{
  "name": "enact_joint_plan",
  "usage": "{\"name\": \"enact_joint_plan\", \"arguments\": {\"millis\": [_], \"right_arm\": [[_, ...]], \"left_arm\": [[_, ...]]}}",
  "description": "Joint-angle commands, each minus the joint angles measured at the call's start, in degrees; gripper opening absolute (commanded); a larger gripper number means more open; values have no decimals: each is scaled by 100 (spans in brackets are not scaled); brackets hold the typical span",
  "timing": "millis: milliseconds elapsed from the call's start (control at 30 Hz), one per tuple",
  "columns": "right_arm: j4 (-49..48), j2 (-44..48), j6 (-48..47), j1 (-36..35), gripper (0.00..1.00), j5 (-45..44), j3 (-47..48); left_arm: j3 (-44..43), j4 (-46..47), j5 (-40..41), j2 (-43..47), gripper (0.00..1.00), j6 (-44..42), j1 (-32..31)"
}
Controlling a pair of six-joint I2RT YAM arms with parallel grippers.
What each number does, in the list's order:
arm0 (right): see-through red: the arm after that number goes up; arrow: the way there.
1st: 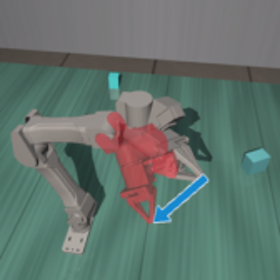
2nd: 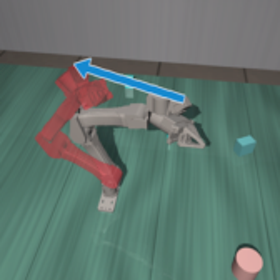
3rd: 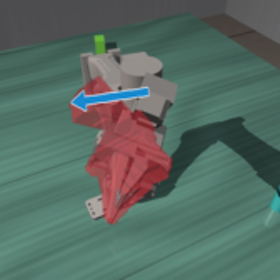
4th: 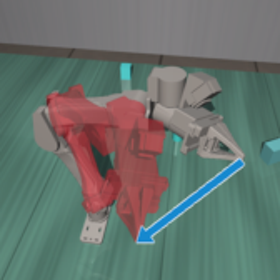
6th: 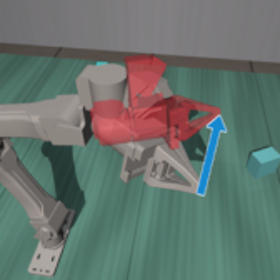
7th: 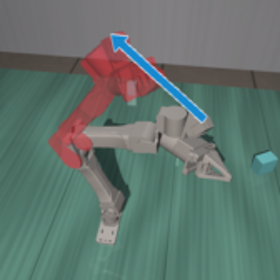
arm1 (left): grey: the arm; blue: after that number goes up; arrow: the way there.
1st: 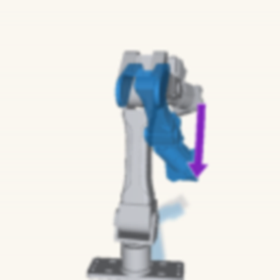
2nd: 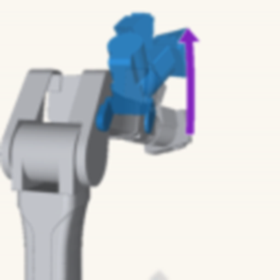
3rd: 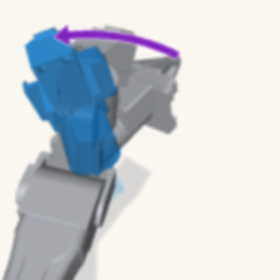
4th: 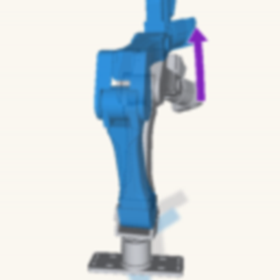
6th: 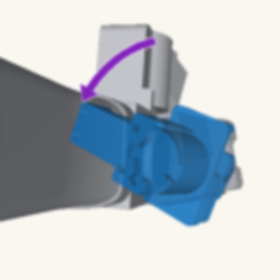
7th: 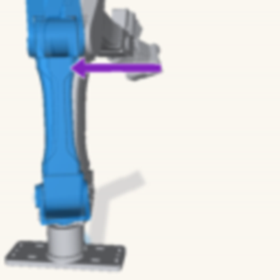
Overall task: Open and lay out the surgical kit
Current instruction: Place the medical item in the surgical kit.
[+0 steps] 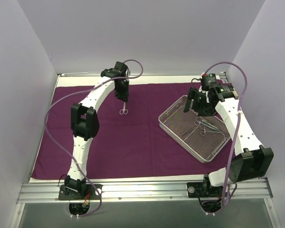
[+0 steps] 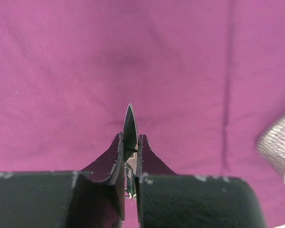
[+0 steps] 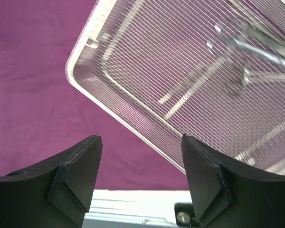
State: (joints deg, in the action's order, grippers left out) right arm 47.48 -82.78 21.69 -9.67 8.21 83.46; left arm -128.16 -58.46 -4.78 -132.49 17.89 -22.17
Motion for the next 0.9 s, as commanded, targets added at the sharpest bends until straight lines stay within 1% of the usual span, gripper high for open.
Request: {"name": "enact_joint_plan", "arguments": {"millis": [0, 67, 167, 267, 300, 400, 700, 767, 867], "right_arm": [[560, 332, 300, 62, 68, -548, -198], [577, 403, 362, 79, 68, -609, -286], [718, 403, 441, 115, 69, -776, -260], [806, 403, 502, 158, 69, -803, -269], [824, 386, 537, 167, 69, -968, -295], [911, 289, 652, 185, 69, -1058, -339], [824, 298, 757, 194, 69, -979, -365], [824, 341, 775, 194, 69, -970, -418], [789, 403, 793, 194, 70, -944, -506]], "left_arm": [[-552, -597, 688, -198, 2, 100, -138], [-719, -605, 846, -478, 2, 145, -147], [-1149, -903, 821, -978, 2, 250, -59], [-1378, -1001, 820, -1261, 2, 329, 2], [-1396, -984, 846, -1288, 2, 338, 3], [-1475, -1018, 978, -1420, 2, 408, 3], [-1572, -966, 987, -1745, 3, 452, 38], [-1572, -940, 996, -1781, 6, 452, 46], [-1563, -905, 987, -1798, 16, 443, 90]]}}
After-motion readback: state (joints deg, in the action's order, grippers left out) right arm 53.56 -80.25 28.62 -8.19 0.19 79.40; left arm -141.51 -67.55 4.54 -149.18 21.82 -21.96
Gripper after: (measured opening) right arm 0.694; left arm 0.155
